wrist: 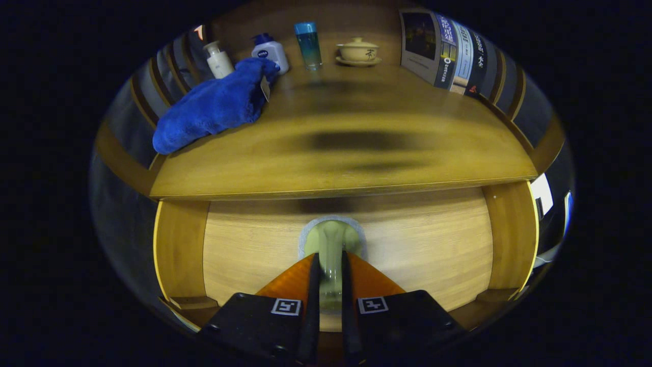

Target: Pull open the drawer, take out the items inside it, and place them on the countertop above the cabinet.

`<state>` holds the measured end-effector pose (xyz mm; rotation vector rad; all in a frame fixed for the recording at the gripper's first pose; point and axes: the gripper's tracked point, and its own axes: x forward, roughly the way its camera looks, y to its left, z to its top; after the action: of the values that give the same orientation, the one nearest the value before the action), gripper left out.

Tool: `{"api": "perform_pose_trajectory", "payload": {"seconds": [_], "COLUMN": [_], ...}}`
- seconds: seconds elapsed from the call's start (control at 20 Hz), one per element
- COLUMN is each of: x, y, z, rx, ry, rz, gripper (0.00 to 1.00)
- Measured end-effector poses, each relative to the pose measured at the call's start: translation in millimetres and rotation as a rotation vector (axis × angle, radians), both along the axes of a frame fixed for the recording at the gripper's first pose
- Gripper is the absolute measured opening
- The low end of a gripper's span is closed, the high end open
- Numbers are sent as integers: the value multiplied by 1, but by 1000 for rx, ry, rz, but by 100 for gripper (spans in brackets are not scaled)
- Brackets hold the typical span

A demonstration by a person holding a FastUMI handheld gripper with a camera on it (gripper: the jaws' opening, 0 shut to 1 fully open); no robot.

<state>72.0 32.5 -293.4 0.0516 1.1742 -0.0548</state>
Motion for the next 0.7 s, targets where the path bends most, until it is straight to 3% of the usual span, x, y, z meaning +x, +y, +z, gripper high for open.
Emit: {"api": "perform_pose_trajectory", "payload": {"seconds": [0.2, 0.3, 0.7], "x": [-4, -4, -13], "y": [-3, -6, -9], "z": [31, 43, 99], "rx": [-8, 2, -6], "ry": [-43, -66, -133], "rz": [8, -7, 10], "gripper": [27, 19, 19]}}
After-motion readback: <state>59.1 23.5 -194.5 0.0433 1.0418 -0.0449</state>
